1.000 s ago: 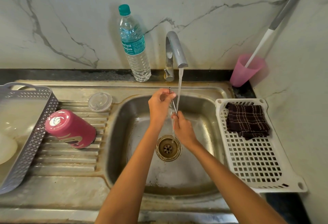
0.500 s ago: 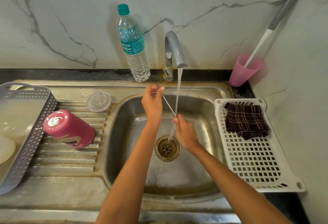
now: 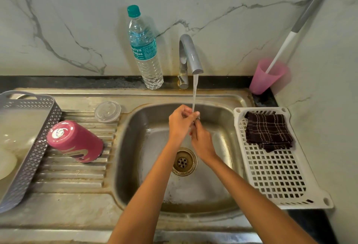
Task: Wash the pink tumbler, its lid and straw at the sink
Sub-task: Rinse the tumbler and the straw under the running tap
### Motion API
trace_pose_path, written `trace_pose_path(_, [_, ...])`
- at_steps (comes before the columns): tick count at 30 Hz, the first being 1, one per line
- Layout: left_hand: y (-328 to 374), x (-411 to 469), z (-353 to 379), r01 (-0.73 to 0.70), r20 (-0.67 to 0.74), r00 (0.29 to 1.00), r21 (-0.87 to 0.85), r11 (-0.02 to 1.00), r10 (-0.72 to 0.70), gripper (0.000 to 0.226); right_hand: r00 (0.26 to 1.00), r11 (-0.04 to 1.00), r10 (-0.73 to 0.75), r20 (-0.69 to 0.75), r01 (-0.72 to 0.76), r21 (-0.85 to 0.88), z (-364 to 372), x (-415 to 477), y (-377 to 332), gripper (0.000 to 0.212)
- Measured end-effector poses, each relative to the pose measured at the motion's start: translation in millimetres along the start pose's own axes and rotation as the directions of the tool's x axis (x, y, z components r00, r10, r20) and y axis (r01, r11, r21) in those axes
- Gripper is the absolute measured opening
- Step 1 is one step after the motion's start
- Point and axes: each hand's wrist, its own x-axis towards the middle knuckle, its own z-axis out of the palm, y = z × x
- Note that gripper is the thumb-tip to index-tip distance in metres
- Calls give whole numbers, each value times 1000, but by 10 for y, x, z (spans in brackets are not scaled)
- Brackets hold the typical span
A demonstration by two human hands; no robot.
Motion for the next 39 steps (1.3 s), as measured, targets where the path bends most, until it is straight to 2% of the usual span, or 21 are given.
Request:
trace_pose_path(4, [-59,-26,-8,29,-18,999,44,999,-28,9,1000,1000,18,-17,-18,26,-21,-100,65,17])
trace_pose_path(8, [-66,-13,-120,101,-104,989,-37,994,-105,19,998,1000,12,-57,-13,-19,-5,-175,92,7])
trace_pose_path(12, [-119,-18,-354,210,-166,952,-260,943,-258,24,997,996,-36,-70,30,-84,41,-216,44,15])
trace_pose_path(16, [-264,-61,-682,193,-241,915,-444,875,-324,26,998,995,-56,-14,54,-86,173,-156,-145,13])
trace_pose_path(20, [-328,-46,-994,177,-320,862,-537,824,-394,34,984,982,-178,-27,176,-72,407,156,-503,14])
trace_pose_path(23, [-397,-42,-1149,185,-356,832,-546,817,-426,29,983,983,-181,-31,179,-40,618,590,-782,17])
trace_pose_path(26, [-515,-29,-1215,214,-370,813,-527,822,-449,23,986,984,-163,29,165,-66,855,1009,-996,18])
trace_pose_path(31, [-624,0,-1220,235,-348,821,-515,824,-452,23,978,970,-173,117,190,-154,1230,1423,-1203,22])
trace_pose_path(36, [-674,4,-1166,269,-299,827,-534,801,-477,26,970,956,-190,153,218,-197,1464,1548,-1335,10])
trace_pose_path(39, [-681,-23,-1135,282,-284,827,-537,795,-485,27,966,943,-194,168,231,-238,1538,1572,-1346,11])
